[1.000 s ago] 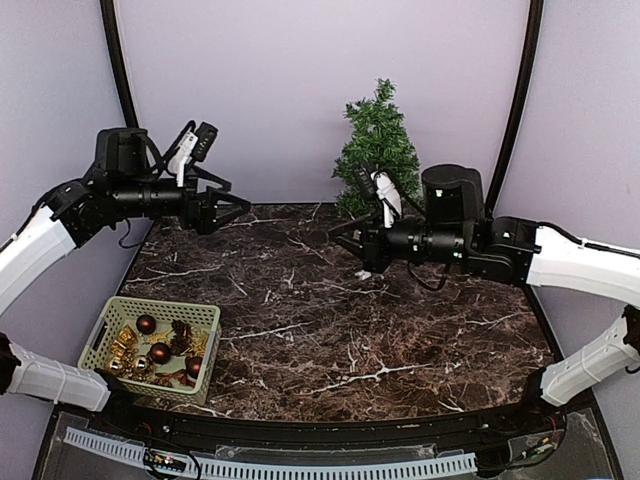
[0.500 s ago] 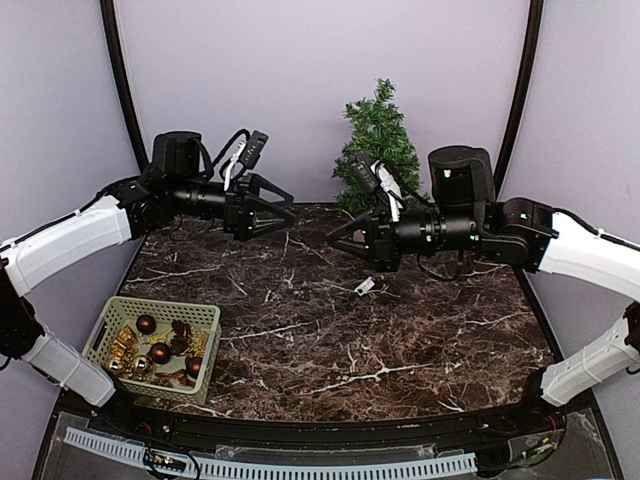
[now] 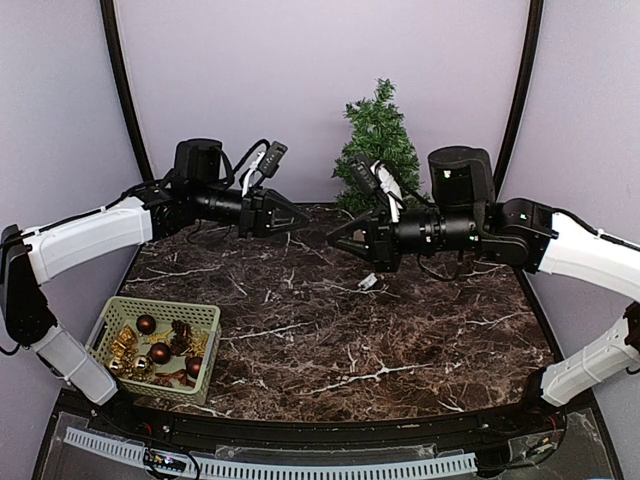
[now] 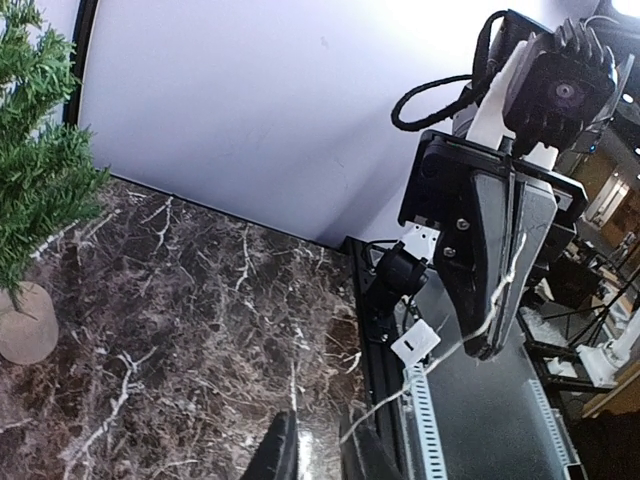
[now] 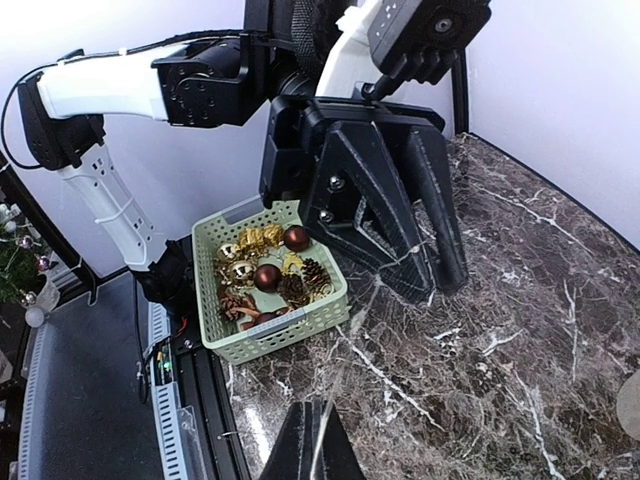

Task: Decorate the small christmas tree
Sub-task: Pass from the right arm to the left

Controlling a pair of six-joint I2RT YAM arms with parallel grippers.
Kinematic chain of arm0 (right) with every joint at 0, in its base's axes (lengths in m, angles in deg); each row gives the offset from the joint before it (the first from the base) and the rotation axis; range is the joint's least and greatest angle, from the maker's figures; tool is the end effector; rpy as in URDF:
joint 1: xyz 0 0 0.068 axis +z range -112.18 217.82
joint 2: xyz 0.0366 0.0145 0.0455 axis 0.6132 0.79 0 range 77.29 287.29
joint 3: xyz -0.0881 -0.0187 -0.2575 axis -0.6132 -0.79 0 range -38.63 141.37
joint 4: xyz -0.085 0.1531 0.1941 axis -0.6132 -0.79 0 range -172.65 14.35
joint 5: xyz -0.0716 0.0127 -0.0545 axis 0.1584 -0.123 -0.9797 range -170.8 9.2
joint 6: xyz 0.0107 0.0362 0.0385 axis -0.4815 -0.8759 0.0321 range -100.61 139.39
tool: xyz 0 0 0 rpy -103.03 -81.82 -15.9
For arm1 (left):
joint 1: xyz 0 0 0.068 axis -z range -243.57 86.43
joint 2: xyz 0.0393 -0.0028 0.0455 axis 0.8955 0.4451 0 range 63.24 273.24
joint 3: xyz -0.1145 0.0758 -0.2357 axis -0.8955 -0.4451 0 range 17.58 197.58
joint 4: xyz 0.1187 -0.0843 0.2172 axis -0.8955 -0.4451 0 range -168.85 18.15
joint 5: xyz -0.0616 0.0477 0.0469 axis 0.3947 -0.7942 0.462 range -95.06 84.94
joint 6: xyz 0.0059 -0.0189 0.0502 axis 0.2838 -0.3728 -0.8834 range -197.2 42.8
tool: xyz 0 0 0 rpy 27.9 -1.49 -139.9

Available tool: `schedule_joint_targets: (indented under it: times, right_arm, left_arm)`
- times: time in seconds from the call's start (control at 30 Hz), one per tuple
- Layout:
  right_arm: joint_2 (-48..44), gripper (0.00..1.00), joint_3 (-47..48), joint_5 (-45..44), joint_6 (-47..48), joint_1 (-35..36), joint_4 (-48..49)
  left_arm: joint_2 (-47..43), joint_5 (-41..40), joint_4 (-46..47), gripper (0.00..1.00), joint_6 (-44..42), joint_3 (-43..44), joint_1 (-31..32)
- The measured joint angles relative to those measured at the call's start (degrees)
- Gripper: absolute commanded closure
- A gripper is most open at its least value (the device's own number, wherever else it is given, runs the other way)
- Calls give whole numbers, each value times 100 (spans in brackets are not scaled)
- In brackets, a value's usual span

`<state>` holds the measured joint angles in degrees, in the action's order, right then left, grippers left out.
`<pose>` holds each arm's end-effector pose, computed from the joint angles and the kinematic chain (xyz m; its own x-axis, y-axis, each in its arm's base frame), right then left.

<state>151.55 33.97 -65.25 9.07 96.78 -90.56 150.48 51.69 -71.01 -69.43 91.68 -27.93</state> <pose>0.1459 0.2610 0.3896 -0.3164 -0.1908 -0.9292 -0.9161 0.3159 0.2470 0.2678 -0.2287 0.3600 -0.3044 0.1271 -0.9440 0.9511 -0.0134 -0.3085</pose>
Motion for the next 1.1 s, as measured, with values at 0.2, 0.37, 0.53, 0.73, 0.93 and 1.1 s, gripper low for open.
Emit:
schedule_joint_targets:
  times: [0.2,0.37,0.53,0.73,0.93,1.1]
  right_arm:
    - [-105,100,-341,-802,2,4,232]
    - [-146,92,-990,-1637,-76,4,774]
    - [-85,40,-1971,-2444,-573,7,1991]
    - [140,23,-3040,-3456,-1381,-2,3126]
    - [369,30,-3075,-4089,-1902,-356,3679]
    - [920,32,-3388,-4096,-2044,-1097,4706]
  left_arm:
    - [-55,-214,-33,100,-129,-24,0]
    - [-404,-643,-140,100,-352,-275,0]
    - [-706,-1211,-533,100,-872,-442,0]
    - [-925,-1543,-730,100,-1106,-951,0]
    - [-872,-1718,-859,100,-1099,-977,7]
    - [-833,-2083,-1001,100,-1045,-970,7]
